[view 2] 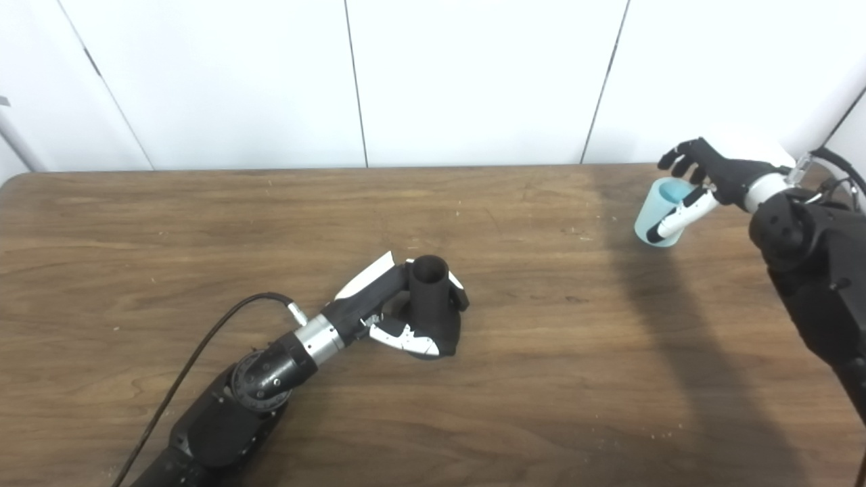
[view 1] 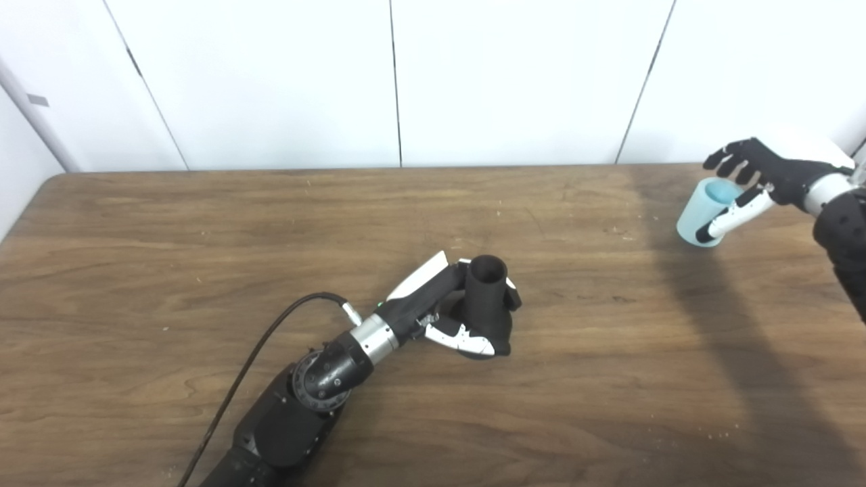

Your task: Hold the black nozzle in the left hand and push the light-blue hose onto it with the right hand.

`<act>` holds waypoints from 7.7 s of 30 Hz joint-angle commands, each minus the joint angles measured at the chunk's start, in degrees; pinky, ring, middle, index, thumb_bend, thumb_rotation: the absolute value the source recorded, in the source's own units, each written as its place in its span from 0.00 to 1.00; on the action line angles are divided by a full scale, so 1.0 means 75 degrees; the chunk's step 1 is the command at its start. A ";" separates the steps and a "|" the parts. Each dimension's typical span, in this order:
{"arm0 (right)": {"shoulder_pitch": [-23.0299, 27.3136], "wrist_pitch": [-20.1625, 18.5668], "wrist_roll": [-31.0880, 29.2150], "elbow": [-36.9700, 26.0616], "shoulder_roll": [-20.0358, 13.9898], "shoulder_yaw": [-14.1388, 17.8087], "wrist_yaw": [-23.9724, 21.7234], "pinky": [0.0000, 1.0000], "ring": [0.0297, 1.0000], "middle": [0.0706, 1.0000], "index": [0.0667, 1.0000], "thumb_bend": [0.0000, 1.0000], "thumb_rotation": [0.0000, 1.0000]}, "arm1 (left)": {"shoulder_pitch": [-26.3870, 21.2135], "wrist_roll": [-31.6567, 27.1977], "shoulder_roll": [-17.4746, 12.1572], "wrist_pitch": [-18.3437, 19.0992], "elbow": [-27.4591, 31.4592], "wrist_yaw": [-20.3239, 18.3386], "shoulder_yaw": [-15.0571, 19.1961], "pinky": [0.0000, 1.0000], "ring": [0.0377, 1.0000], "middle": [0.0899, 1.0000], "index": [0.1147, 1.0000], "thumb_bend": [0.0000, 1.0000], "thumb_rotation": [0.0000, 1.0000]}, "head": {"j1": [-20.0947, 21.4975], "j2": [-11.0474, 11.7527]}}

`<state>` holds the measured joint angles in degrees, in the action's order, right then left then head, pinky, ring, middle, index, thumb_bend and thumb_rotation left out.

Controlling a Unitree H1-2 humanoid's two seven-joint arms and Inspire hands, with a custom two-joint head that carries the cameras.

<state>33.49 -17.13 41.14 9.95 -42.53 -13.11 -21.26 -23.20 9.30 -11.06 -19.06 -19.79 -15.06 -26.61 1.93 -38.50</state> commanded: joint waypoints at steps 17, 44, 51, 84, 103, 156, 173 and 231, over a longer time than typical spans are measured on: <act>0.0455 0.1149 0.0163 0.0191 -0.0211 0.0263 0.0975 0.32 0.35 0.41 0.48 0.54 0.00 | 0.0626 0.0494 -0.0287 0.0868 -0.0380 -0.0406 -0.0068 0.65 0.64 0.52 0.40 0.51 0.00 | 0.0003 -0.0053; 0.0504 0.1628 -0.0041 0.0267 -0.0242 0.0447 0.0885 0.31 0.34 0.43 0.46 0.53 0.00 | 0.0604 0.0560 -0.0273 0.0860 -0.0426 -0.0396 -0.0075 0.65 0.63 0.52 0.40 0.51 0.00 | -0.0032 -0.0061; 0.0510 0.1763 -0.0077 0.0327 -0.0249 0.0561 0.1148 0.43 0.49 0.50 0.47 0.53 0.07 | 0.0600 0.0596 -0.0272 0.0865 -0.0415 -0.0388 -0.0084 0.65 0.63 0.52 0.40 0.51 0.00 | -0.0054 -0.0068; 0.0717 0.1466 0.0811 0.1760 0.0325 0.0029 0.1821 0.89 0.96 1.00 0.89 1.00 0.42 | 0.0723 0.0585 -0.0385 0.1100 -0.0143 -0.0509 -0.0080 0.65 0.63 0.52 0.40 0.51 0.00 | -0.0101 -0.0144; 0.1098 0.1249 0.0801 0.1992 0.0226 -0.0393 0.0901 0.35 0.37 0.44 0.52 0.52 0.00 | 0.0698 0.0644 -0.0387 0.1120 -0.0115 -0.0514 -0.0128 0.65 0.63 0.52 0.40 0.51 0.00 | -0.0110 -0.0171; 0.1852 0.1449 -0.1096 -0.4702 0.2276 -0.0982 -0.2817 0.14 0.37 0.46 0.45 0.52 0.00 | 0.0648 0.0783 -0.0255 0.1087 -0.0173 -0.0480 -0.0186 0.64 0.63 0.52 0.40 0.51 0.00 | -0.0191 -0.0194; 0.1478 0.1646 -0.0964 -0.4611 0.2382 -0.1180 -0.2966 0.27 0.35 0.42 0.51 0.51 0.00 | 0.0640 0.1343 -0.0445 0.0748 -0.0333 -0.0225 -0.0557 0.65 0.68 0.49 0.41 0.51 0.00 | -0.0145 -0.0213; 0.1070 0.1407 0.0144 -0.4998 0.2269 -0.1392 -0.4470 0.27 0.39 0.48 0.46 0.52 0.00 | 0.0617 0.1331 -0.0484 0.0834 -0.0167 -0.0241 -0.0602 0.66 0.68 0.52 0.40 0.51 0.00 | -0.0154 -0.0338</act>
<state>41.20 -8.18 42.47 -27.02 -24.71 -23.10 -54.60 -22.56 13.89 -11.73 -18.88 -17.32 -12.87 -28.90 0.70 -40.96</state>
